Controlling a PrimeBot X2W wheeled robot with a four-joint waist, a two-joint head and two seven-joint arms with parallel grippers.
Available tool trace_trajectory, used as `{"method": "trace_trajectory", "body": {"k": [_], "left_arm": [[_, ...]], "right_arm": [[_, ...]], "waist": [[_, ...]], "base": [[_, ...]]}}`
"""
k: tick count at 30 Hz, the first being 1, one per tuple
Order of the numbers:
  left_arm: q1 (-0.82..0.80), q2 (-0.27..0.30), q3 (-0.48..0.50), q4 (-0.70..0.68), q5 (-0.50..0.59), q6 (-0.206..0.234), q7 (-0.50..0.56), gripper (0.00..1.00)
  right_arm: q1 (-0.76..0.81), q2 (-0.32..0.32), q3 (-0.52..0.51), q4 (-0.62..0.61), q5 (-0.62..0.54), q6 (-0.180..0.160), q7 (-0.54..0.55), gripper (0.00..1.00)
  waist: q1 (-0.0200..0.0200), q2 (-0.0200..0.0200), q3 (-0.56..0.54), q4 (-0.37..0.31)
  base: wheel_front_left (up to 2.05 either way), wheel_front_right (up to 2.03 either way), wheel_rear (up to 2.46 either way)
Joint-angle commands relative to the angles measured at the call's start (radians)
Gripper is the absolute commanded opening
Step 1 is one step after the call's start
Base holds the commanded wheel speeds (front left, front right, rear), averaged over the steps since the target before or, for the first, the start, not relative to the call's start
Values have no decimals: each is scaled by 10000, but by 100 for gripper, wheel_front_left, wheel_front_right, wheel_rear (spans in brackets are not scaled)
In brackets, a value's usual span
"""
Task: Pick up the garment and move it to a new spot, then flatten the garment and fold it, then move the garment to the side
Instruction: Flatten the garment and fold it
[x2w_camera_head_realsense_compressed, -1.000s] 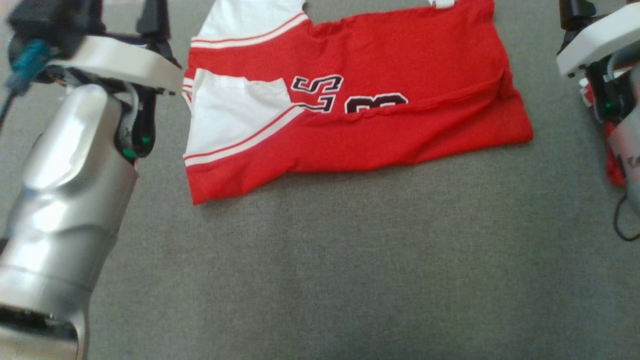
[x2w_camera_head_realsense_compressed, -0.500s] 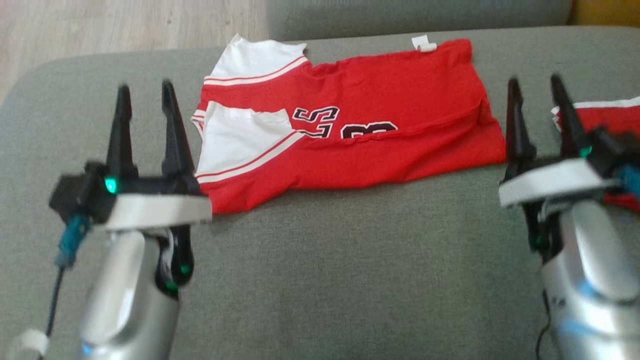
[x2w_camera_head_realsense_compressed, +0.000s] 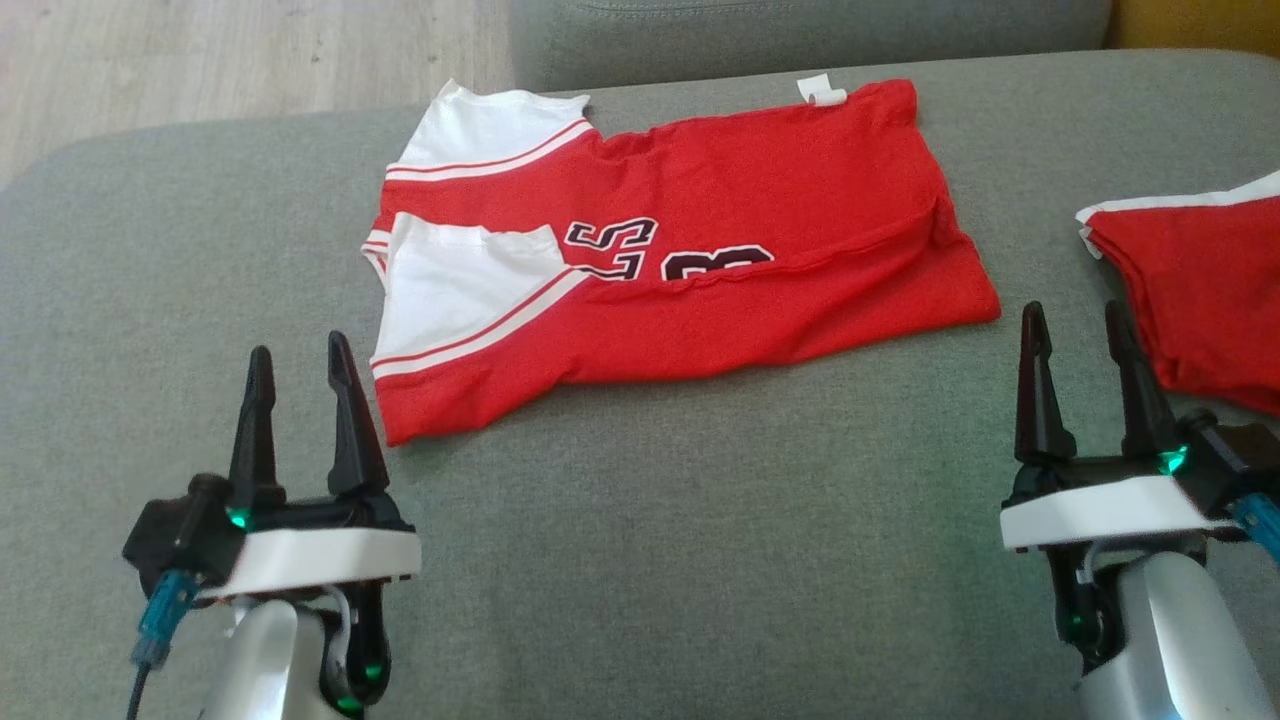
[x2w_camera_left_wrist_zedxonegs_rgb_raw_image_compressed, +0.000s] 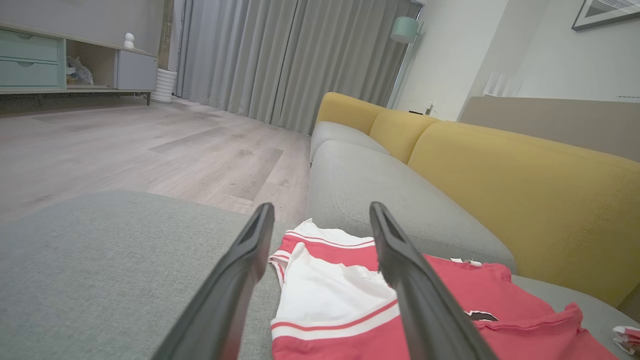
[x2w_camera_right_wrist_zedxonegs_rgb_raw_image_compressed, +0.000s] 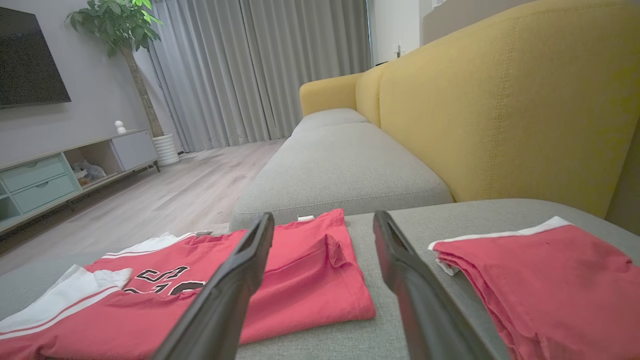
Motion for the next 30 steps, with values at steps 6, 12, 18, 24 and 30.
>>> {"method": "trace_trajectory", "body": {"k": [6, 12, 18, 24, 30], "left_arm": [[-953, 25, 134, 1089, 155, 112, -31, 100], [-1756, 109, 51, 2923, 253, 362, 362, 100], [-2465, 370, 157, 4643, 275, 812, 1125, 100], [-2710, 513, 232, 5710, 201, 1036, 1417, 100], [-2864, 640, 363, 6494, 14, 1056, 1425, 100]], "right_arm": [[-467, 32, 443, -687, 161, 19, -62, 100], [-560, 32, 631, -828, 270, 19, -62, 100], [-623, 33, 899, -896, 388, 19, -62, 100], [-680, 33, 1200, -894, 578, 19, -62, 100], [-779, 33, 1375, -981, 733, 19, -62, 100]], "waist": [[-1, 0, 347, -255], [-1, 0, 643, -500], [-1, 0, 949, -803], [-1, 0, 1114, -1023], [-1, 0, 1212, -1157]], "base": [[0, 0, 0], [0, 0, 0], [0, 0, 0], [0, 0, 0], [0, 0, 0]]}}
